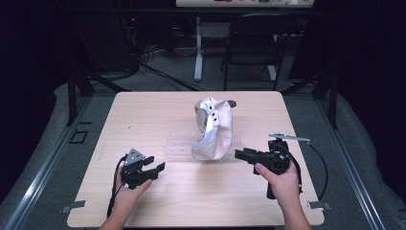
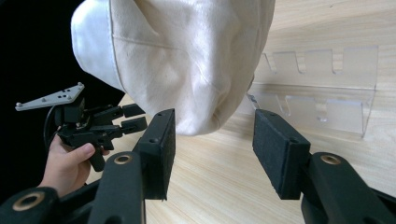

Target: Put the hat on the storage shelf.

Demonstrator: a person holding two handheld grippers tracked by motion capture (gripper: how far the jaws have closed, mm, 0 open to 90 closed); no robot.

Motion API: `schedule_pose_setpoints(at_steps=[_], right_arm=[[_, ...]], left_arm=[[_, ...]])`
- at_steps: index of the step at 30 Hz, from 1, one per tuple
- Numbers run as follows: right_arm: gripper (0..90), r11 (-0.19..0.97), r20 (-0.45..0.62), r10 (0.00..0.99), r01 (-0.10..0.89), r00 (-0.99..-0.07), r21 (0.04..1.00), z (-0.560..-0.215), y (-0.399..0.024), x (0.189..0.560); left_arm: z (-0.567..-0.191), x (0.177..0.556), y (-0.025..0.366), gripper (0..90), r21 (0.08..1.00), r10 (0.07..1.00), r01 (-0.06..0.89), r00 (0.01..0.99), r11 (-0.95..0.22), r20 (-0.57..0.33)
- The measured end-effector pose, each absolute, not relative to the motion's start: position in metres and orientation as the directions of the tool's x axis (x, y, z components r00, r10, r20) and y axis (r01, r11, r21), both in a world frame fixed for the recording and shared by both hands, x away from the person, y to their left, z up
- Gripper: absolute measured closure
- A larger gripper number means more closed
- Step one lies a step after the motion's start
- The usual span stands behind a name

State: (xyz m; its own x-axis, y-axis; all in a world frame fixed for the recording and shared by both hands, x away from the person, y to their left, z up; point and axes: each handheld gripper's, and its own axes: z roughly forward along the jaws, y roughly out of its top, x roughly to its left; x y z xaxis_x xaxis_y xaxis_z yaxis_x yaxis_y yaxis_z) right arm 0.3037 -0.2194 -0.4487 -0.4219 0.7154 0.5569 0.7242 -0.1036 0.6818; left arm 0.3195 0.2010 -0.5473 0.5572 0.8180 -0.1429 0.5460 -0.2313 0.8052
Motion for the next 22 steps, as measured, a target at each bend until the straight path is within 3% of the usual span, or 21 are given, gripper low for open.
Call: schedule_pose_setpoints(at_steps=[13,22], right_arm=[[49.2,-0.113,0.555,0.729,0.728,-0.401,0.676,-0.462,-0.224,0.300],[48.7,-0.133,0.549,0.741,0.718,-0.386,0.683,-0.465,-0.231,0.302]], left_arm=[[-0.546,0.313,0.188,41.7,0.822,0.810,0.474,0.587,-0.316,-0.026],[-0.547,0.309,0.161,39.5,0.802,0.735,0.455,0.677,-0.388,-0.028]])
